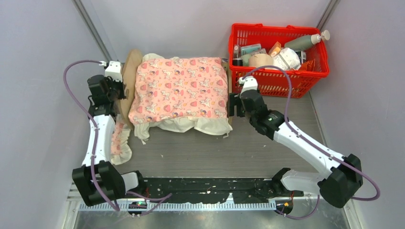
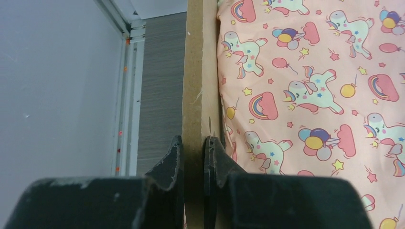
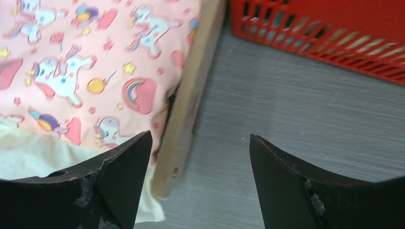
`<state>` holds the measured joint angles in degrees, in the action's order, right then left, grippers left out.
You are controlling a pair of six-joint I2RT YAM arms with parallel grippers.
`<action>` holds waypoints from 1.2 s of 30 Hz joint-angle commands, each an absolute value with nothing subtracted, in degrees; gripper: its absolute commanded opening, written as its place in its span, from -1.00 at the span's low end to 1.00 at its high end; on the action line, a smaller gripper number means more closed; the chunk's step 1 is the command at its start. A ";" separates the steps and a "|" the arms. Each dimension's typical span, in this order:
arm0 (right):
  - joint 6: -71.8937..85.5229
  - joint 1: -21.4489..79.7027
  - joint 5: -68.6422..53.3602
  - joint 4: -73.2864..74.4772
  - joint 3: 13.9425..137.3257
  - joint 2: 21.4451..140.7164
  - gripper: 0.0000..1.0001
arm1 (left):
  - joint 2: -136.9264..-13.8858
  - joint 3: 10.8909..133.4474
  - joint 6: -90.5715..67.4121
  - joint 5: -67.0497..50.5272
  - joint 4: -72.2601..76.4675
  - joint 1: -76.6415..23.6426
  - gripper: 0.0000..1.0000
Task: Set up the pet bed
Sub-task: Adjust the bed frame at the center of the board.
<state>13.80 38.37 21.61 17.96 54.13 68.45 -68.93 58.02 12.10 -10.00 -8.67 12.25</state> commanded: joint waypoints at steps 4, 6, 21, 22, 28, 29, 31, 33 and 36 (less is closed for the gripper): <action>7.93 30.44 31.99 11.67 58.98 65.29 0.61 | -78.90 63.45 5.94 -36.40 13.50 21.15 -1.00; 7.05 28.41 33.85 9.94 60.37 67.76 0.61 | -81.35 66.08 9.22 -37.01 11.58 20.95 -1.00; 10.91 25.11 14.48 15.82 55.47 66.86 0.55 | -67.47 66.05 9.99 -10.81 5.57 13.95 0.19; 10.90 25.08 13.73 16.92 55.11 65.99 0.56 | -65.86 67.10 8.12 -11.10 2.99 13.44 0.21; 12.08 25.10 9.76 19.65 51.39 59.03 0.57 | -51.47 62.71 -4.41 -5.96 -5.96 3.73 0.17; 13.08 25.12 7.89 19.27 50.48 58.30 0.55 | -49.02 60.83 -7.78 -6.02 -5.97 2.06 0.13; 14.70 25.13 4.71 18.08 47.56 55.92 0.53 | -45.62 58.13 -14.49 -6.66 -6.95 -2.20 0.10; 15.57 25.14 3.73 19.35 45.91 53.34 0.51 | -43.28 55.56 -19.11 -5.87 -8.64 -7.15 0.06; 15.94 25.13 3.51 21.42 45.15 47.88 0.51 | -41.36 51.53 -21.05 -0.01 -9.26 -16.43 0.04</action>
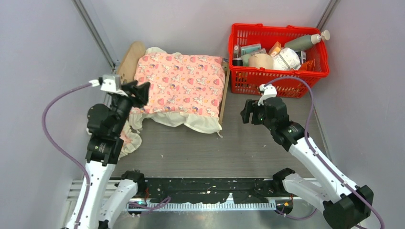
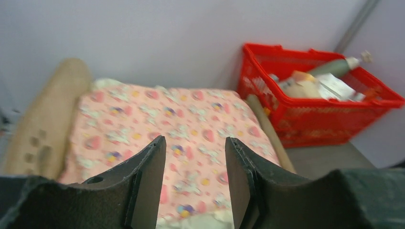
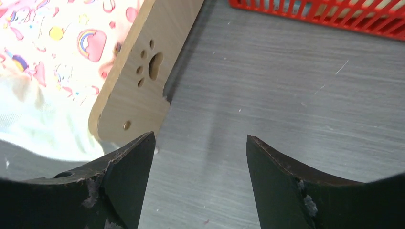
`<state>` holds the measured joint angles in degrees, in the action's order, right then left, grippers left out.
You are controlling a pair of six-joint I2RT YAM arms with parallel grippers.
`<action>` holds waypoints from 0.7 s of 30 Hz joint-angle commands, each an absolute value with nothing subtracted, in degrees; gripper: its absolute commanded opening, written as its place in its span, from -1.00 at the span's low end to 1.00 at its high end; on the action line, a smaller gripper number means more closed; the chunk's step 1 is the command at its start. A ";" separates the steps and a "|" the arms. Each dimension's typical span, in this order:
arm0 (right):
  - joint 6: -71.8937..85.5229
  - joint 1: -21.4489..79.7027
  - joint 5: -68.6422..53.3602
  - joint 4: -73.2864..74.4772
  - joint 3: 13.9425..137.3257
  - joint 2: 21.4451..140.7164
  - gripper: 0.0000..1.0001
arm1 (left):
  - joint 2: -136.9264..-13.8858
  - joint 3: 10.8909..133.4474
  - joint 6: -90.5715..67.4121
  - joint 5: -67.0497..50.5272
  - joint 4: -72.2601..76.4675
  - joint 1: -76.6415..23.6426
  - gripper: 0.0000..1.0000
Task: Set up the pet bed
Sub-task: Adjust the bed frame at the center of the board.
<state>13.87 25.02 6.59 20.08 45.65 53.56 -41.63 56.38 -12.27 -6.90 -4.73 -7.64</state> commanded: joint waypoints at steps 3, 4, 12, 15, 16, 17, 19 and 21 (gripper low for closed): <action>15.91 25.13 4.50 23.86 45.11 42.28 0.51 | -41.75 48.34 -22.44 10.54 -8.45 -28.74 0.08; 15.95 25.11 5.15 24.37 44.97 41.18 0.51 | -42.71 48.15 -23.35 13.66 -8.59 -31.89 0.09; 16.47 25.11 8.01 30.37 44.44 32.24 0.52 | -64.69 59.56 -23.11 26.71 -10.52 -54.51 0.16; 16.68 25.14 9.12 33.11 44.79 29.33 0.52 | -74.27 66.15 -21.74 29.77 -10.21 -58.42 0.18; 16.73 25.14 9.40 34.01 44.75 28.03 0.52 | -77.16 68.24 -21.87 29.75 -10.16 -58.84 0.18; 16.99 25.14 9.89 34.32 44.61 27.46 0.52 | -79.84 70.63 -22.01 29.75 -10.46 -59.11 0.18; 17.67 25.14 10.52 35.07 44.13 25.65 0.53 | -85.46 74.90 -21.42 29.41 -11.24 -59.80 0.17; 17.97 25.18 10.11 35.82 43.96 24.22 0.53 | -89.17 78.45 -20.50 29.40 -11.58 -60.17 0.17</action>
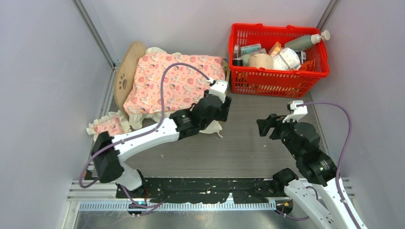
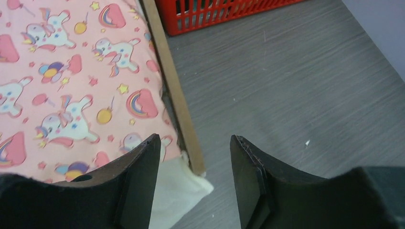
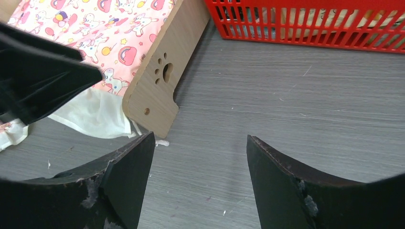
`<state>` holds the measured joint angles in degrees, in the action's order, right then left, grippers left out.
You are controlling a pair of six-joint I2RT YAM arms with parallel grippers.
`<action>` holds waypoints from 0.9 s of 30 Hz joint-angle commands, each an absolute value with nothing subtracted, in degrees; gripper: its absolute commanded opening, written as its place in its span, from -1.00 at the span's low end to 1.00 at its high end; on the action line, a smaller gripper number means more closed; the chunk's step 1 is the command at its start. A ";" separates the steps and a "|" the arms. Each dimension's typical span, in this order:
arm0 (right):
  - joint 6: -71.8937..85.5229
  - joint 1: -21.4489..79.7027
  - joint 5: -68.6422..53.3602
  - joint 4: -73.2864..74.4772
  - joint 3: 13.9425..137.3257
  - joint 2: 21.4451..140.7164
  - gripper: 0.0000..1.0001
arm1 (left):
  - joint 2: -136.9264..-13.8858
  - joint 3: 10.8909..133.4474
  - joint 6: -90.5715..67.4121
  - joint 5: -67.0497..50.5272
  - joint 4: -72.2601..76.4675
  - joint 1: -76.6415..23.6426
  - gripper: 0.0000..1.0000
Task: Set up the pet bed
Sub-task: Adjust the bed frame at the center of the board.
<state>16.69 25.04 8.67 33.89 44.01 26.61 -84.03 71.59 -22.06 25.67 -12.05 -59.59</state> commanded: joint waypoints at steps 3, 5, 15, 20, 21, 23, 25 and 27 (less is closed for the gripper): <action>18.01 25.14 9.14 36.81 43.96 22.42 0.53 | -94.43 81.93 -19.14 29.86 -13.33 -60.45 0.17; 17.85 25.14 9.16 37.11 44.04 21.84 0.53 | -97.54 84.18 -18.58 30.32 -16.46 -60.52 0.18; 19.01 25.14 10.09 37.52 43.94 21.12 0.57 | -101.33 81.85 -19.65 31.71 -19.98 -61.13 0.08; 23.01 25.14 8.33 34.44 41.42 20.56 0.58 | -102.20 78.53 -19.04 30.73 -17.81 -61.78 -0.22; 23.28 25.14 8.65 33.42 41.14 20.81 0.57 | -102.24 78.11 -18.80 30.35 -17.74 -61.91 -0.55; 24.22 25.14 10.38 30.99 39.13 21.41 0.57 | -101.46 77.42 -18.03 30.24 -18.13 -62.48 -0.90; 24.11 25.14 10.55 27.00 37.47 23.24 0.57 | -99.38 76.42 -17.80 30.92 -18.91 -63.06 -1.00; 23.07 25.16 11.12 22.69 36.73 26.27 0.58 | -96.43 74.80 -18.11 31.69 -19.34 -63.44 -1.00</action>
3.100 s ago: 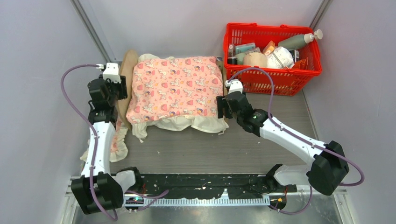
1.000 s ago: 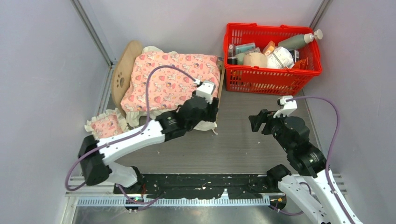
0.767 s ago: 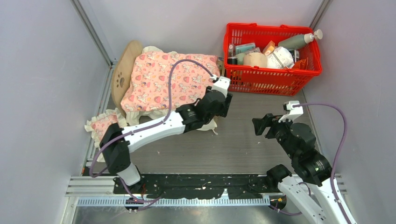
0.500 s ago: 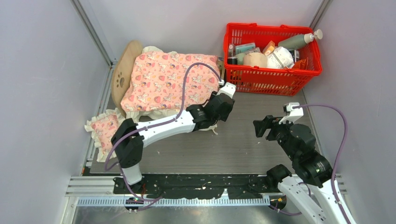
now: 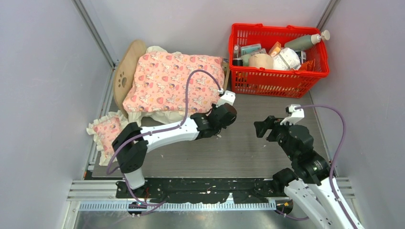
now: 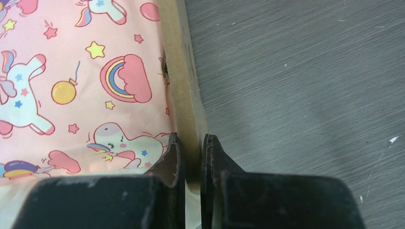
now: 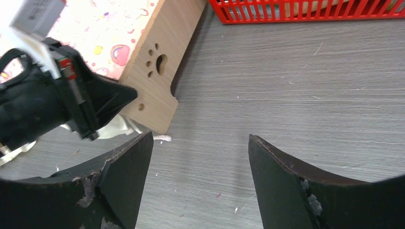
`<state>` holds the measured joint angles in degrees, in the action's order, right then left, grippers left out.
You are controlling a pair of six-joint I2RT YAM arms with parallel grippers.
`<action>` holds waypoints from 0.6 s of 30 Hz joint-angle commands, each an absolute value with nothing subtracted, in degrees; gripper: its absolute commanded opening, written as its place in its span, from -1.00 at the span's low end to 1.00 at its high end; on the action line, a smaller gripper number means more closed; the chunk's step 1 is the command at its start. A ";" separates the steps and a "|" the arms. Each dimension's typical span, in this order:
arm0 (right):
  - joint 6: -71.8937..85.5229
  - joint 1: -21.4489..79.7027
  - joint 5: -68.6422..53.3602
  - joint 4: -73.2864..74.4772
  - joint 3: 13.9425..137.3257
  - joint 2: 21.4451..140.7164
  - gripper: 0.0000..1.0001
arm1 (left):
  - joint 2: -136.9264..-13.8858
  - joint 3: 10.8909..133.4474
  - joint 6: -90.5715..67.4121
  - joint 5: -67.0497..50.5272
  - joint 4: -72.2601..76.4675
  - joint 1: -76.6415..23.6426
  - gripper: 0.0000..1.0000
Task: Set up the pet bed
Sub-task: Adjust the bed frame at the center of the board.
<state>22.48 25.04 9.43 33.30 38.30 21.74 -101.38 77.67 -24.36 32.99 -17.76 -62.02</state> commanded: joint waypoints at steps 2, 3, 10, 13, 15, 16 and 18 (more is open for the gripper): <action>22.32 25.14 13.21 18.65 37.45 30.79 0.57 | -93.13 73.10 -18.87 32.82 -19.59 -63.37 -1.00; 22.15 25.14 15.59 17.72 38.19 32.58 0.57 | -91.62 72.36 -19.08 33.36 -19.54 -63.38 -1.00; 19.08 25.09 22.41 14.42 50.82 52.46 0.60 | -83.45 70.73 -15.16 35.65 -22.17 -63.40 -1.00; 18.61 25.00 21.83 12.17 51.37 54.85 0.60 | -77.59 67.01 -12.66 34.11 -22.43 -63.38 -1.00; 18.79 24.92 22.73 11.12 50.99 55.68 0.60 | -72.41 61.21 -11.52 29.13 -19.42 -63.38 -1.00; 19.00 24.85 23.04 10.75 51.02 56.05 0.60 | -69.92 59.20 -11.70 27.27 -19.19 -63.44 -1.00; 18.66 24.78 22.85 10.15 51.66 57.43 0.60 | -65.30 55.42 -11.52 22.91 -19.36 -63.59 -1.00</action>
<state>19.62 25.02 20.45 15.07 48.77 56.03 -75.77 58.48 -19.70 29.06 -25.71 -62.37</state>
